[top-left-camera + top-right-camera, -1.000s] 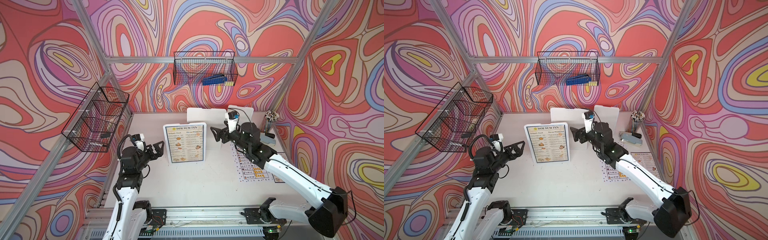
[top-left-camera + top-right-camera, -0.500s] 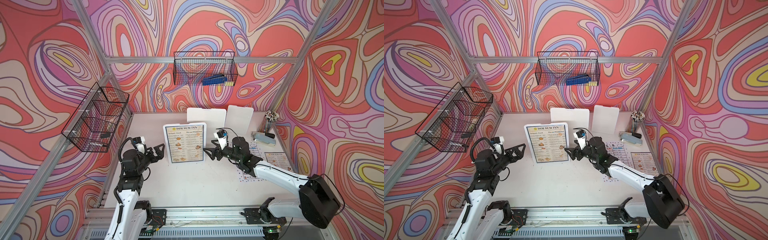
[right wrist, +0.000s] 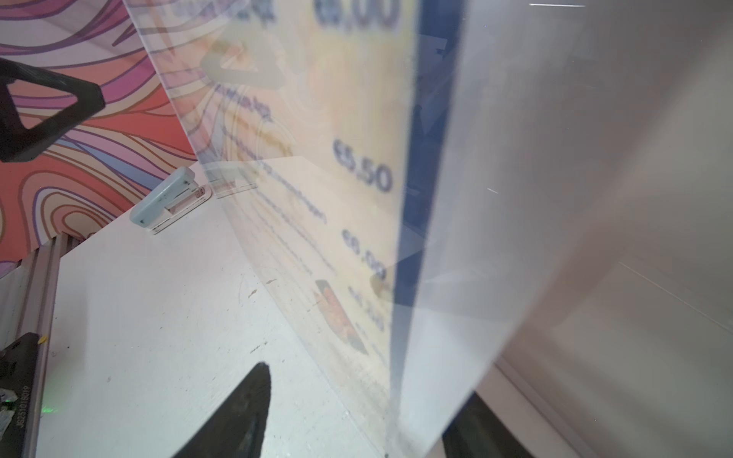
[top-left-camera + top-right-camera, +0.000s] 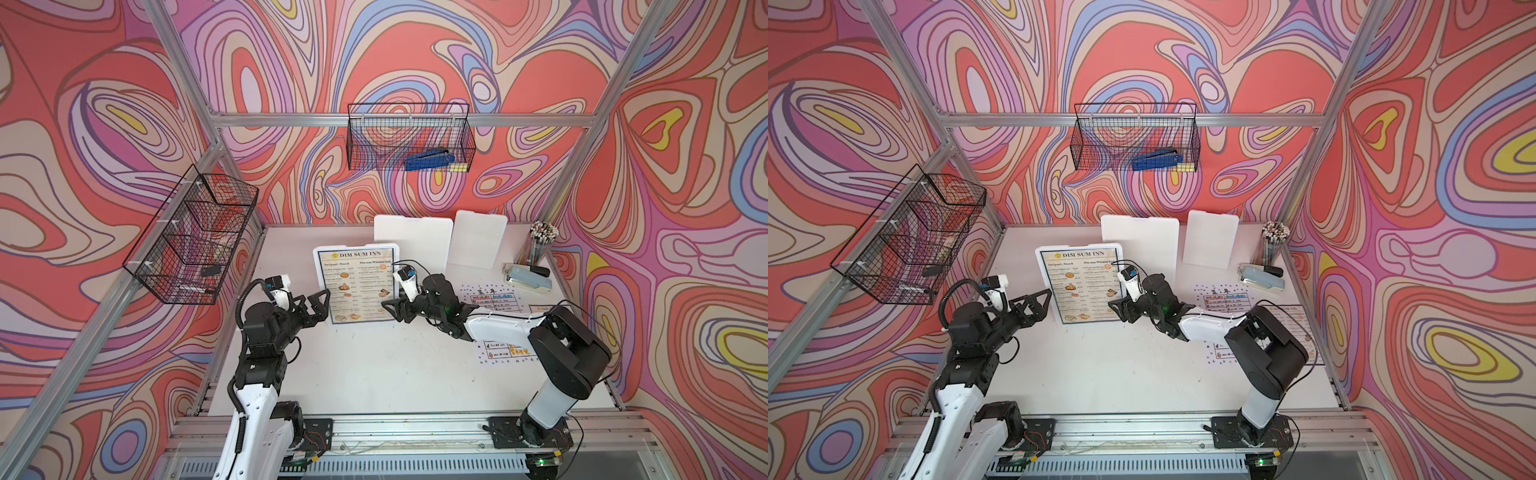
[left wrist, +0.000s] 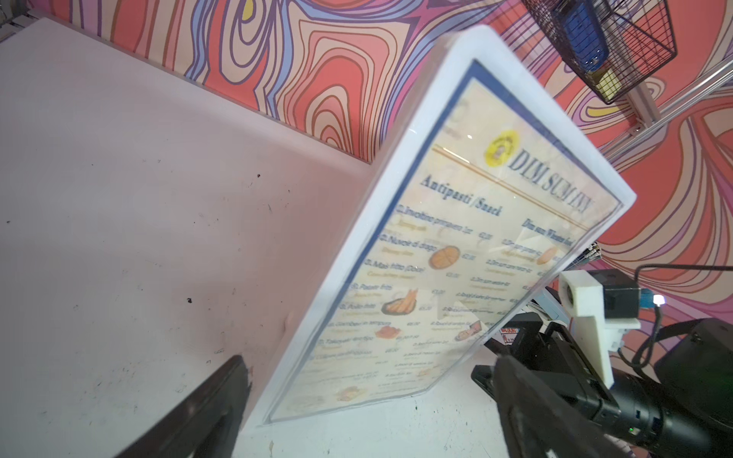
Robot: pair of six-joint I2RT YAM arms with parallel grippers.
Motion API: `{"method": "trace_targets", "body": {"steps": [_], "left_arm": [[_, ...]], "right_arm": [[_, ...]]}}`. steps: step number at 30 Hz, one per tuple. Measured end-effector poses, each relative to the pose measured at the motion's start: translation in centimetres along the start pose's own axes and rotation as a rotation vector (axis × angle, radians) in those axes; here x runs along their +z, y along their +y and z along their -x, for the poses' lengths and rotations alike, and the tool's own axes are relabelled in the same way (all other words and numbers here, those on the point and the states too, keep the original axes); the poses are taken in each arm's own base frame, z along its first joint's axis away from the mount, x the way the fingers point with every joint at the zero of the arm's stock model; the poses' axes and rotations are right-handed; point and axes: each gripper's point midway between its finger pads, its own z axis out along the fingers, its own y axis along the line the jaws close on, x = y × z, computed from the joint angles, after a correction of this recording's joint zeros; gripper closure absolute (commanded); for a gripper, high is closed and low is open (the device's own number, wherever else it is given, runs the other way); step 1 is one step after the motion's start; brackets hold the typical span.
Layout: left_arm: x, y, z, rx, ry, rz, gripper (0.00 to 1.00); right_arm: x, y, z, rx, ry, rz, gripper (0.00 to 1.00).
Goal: Insert the menus into the narrow rack
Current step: Move the narrow rack to the center of the board.
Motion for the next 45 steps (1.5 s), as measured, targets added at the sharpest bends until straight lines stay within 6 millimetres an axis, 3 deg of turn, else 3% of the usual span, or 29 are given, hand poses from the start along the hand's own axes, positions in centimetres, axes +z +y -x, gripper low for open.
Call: {"method": "trace_targets", "body": {"steps": [9,20,24,27,32,34,37,41,45], "left_arm": [[-0.9,-1.2,0.7,0.024,-0.035,-0.040,0.01],[-1.3,-1.8,0.8,0.030,-0.041,-0.065,0.01],[-1.3,-1.9,0.7,0.026,-0.039,-0.068,0.01],[-1.2,-1.9,0.7,0.024,-0.036,-0.072,0.01],[-1.0,-2.2,0.6,0.020,-0.032,-0.096,0.02],[-0.8,-2.5,0.6,0.020,-0.036,-0.124,0.05],[0.1,-2.9,0.1,0.026,-0.014,-0.146,0.05],[2.3,-6.3,-2.9,0.114,0.096,-0.227,0.05],[4.9,-10.5,-5.2,0.203,0.180,-0.322,0.07]], "right_arm": [[5.5,1.1,-0.8,0.012,0.017,0.002,0.41],[13.4,0.9,1.5,0.025,-0.013,0.005,0.41],[15.3,0.5,1.9,0.026,-0.009,-0.006,0.38],[15.4,0.4,1.8,0.028,0.002,-0.011,0.35],[13.4,0.7,0.5,0.038,0.044,-0.018,0.28],[11.4,1.1,0.4,0.041,0.052,-0.018,0.27],[7.6,2.2,1.8,0.035,0.024,-0.011,0.26],[2.2,3.2,4.7,0.020,-0.073,-0.022,0.24],[-2.8,2.6,5.4,0.021,-0.143,-0.081,0.24]]}}
